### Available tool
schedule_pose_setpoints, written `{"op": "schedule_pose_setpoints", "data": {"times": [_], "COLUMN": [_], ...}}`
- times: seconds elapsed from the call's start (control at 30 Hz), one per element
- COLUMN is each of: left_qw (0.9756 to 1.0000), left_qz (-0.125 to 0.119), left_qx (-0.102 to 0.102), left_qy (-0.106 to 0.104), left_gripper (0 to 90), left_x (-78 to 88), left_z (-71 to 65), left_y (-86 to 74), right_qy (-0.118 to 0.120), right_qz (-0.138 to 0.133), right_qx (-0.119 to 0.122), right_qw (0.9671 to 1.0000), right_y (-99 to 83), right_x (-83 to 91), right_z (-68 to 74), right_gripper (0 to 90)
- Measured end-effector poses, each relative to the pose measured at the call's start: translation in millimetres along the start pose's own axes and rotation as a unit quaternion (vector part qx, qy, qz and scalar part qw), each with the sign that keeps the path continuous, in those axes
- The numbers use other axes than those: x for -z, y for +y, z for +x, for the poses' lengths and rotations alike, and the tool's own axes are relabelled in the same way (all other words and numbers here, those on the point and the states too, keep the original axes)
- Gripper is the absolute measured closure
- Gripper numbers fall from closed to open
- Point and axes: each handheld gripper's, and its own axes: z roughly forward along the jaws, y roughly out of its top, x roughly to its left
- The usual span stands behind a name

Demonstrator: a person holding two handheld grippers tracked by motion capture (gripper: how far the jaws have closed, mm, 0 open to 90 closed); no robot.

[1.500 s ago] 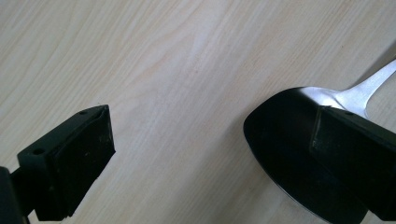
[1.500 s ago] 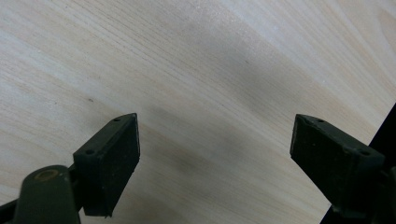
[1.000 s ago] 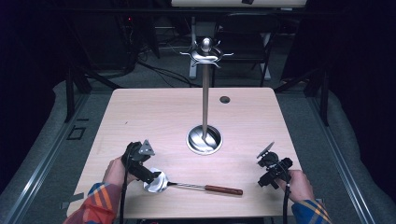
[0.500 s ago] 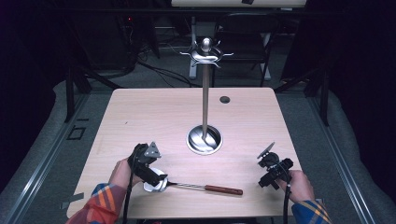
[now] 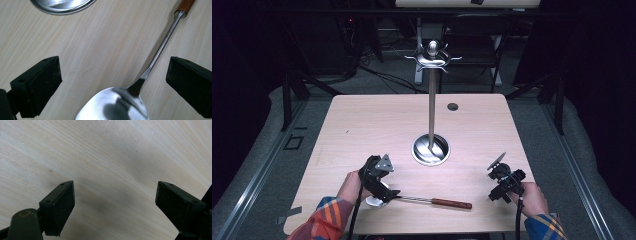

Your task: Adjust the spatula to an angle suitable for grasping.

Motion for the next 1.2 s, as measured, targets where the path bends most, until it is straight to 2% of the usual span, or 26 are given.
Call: {"op": "schedule_pose_setpoints", "data": {"times": [0.1,0.33,0.43,0.47,0.5,0.53,0.57,0.6,0.63,0.8,0.9,0.93,0.97,1.03,1.1,1.2], "left_qw": [0.9999,0.9995,0.9989,0.9989,0.9980,0.9980,0.9976,0.9971,0.9968,0.9958,0.9950,0.9948,0.9940,0.9938,0.9922,0.9903], "left_qz": [0.010,0.014,0.030,0.030,0.037,0.037,0.038,0.040,0.042,0.053,0.058,0.056,0.054,0.052,0.057,0.069], "left_qx": [-0.007,-0.016,-0.026,-0.026,-0.039,-0.039,-0.047,-0.053,-0.057,-0.063,-0.073,-0.078,-0.089,-0.093,-0.102,-0.112], "left_qy": [-0.009,-0.023,-0.025,-0.025,-0.034,-0.034,-0.033,-0.035,-0.038,-0.041,-0.035,-0.033,-0.031,-0.033,-0.043,-0.046], "left_gripper": [0.0,0.0,0.2,2.4,8.5,9.5,9.5,12.7,15.2,20.5,34.3,36.2,40.9,50.3,52.4,57.7], "left_x": [-5.2,-13.7,-21.2,-21.2,-23.8,-23.8,-24.8,-25.2,-26.6,-31.2,-31.7,-31.4,-30.6,-30.9,-31.7,-34.9], "left_z": [-5.0,-11.3,-16.3,-16.3,-19.7,-19.7,-22.5,-23.4,-24.7,-26.6,-29.0,-30.5,-31.9,-33.4,-34.1,-35.6], "left_y": [5.0,11.9,16.3,16.3,17.3,17.3,18.3,19.2,20.0,19.4,19.3,19.1,19.4,19.4,18.8,17.5], "right_qy": [0.002,0.002,0.001,0.001,-0.001,-0.001,0.000,0.001,0.002,0.002,0.002,0.003,0.003,0.005,0.004,0.002], "right_qz": [0.001,0.001,-0.004,-0.004,0.000,0.000,0.000,-0.005,0.003,0.004,0.004,0.005,0.004,0.001,-0.001,0.005], "right_qx": [0.002,0.002,0.000,0.000,0.004,0.004,0.004,-0.001,0.002,0.001,0.003,0.004,0.004,-0.003,-0.004,0.004], "right_qw": [1.0000,1.0000,1.0000,1.0000,1.0000,1.0000,1.0000,1.0000,1.0000,1.0000,1.0000,1.0000,1.0000,1.0000,1.0000,1.0000], "right_y": [0.5,0.2,-0.5,-0.5,-0.3,-0.3,-0.3,-0.6,0.1,0.2,0.1,0.1,-0.1,-0.8,-1.0,-0.2], "right_x": [0.1,0.2,0.3,0.3,1.3,1.3,1.2,0.1,0.1,-0.4,0.0,0.1,-0.4,-1.0,-1.6,-0.9], "right_z": [1.1,0.7,1.3,1.3,1.3,1.3,1.2,1.5,0.6,0.3,0.7,0.5,0.4,0.3,0.2,-0.1], "right_gripper": [15.5,15.5,15.5,15.5,15.5,15.5,15.5,15.5,15.5,15.5,15.5,15.5,15.5,15.5,15.5,15.5]}}
